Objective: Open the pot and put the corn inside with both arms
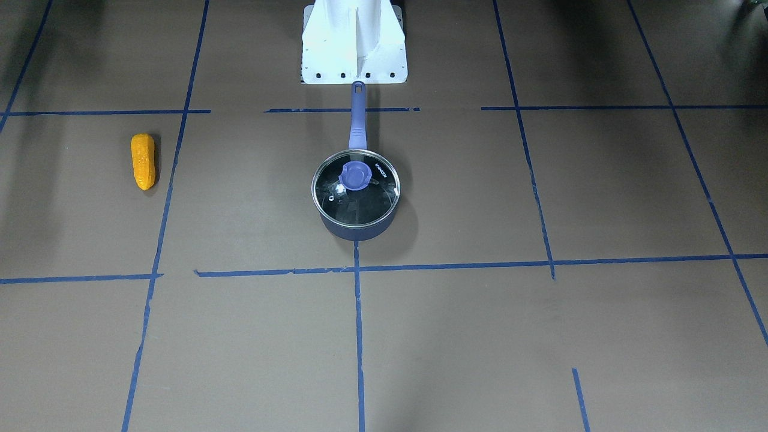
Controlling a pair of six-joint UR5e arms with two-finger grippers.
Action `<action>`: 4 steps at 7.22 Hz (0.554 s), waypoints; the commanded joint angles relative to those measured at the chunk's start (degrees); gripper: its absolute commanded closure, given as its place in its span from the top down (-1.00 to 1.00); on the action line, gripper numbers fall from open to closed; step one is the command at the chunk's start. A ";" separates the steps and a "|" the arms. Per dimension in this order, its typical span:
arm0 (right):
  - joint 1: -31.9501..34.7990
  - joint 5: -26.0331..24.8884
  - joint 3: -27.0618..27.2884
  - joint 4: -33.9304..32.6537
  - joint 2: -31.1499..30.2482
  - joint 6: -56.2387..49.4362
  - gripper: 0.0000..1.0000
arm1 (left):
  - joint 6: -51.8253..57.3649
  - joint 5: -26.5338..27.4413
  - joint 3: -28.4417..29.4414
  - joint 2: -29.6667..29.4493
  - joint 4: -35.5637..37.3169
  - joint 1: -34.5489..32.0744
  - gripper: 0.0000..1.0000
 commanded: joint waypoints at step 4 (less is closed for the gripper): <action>0.05 0.59 0.62 0.00 -0.09 0.14 0.99 | 0.01 -2.02 -0.96 -0.13 -0.46 0.00 1.00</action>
